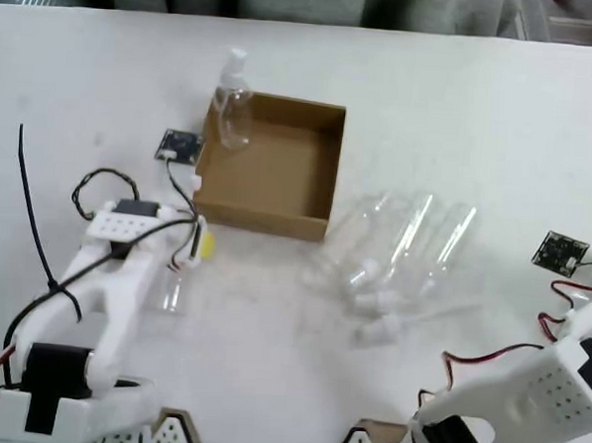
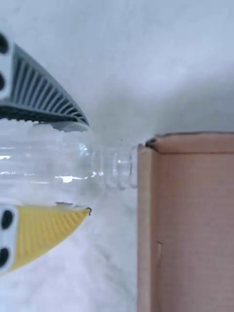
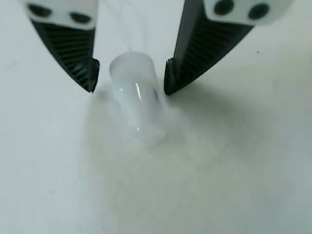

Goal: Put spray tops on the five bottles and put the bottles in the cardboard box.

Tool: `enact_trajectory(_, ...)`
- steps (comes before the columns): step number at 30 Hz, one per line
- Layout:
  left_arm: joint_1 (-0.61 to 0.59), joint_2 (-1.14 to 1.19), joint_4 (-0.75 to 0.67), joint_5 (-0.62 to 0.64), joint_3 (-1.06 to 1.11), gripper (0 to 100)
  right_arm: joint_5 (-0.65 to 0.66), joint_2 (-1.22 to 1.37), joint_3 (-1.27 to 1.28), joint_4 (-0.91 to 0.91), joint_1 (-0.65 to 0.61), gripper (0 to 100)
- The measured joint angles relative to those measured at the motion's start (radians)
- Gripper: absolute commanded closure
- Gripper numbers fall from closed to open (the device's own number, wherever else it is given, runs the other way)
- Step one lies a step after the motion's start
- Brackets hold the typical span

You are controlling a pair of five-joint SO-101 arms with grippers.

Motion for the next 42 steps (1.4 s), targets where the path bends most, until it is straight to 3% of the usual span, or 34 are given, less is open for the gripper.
enact_trajectory(10,0.000,0.000,0.000,0.000,0.000,98,-0.051,0.032,-0.152,0.130,0.005,80.5)
enact_trajectory(22,0.000,0.000,0.000,0.000,0.000,98,-0.051,0.032,-0.163,0.222,-0.028,80.7)
enact_trajectory(42,0.000,0.000,0.000,0.000,0.000,98,-0.052,0.032,-0.163,0.224,-0.038,80.8)
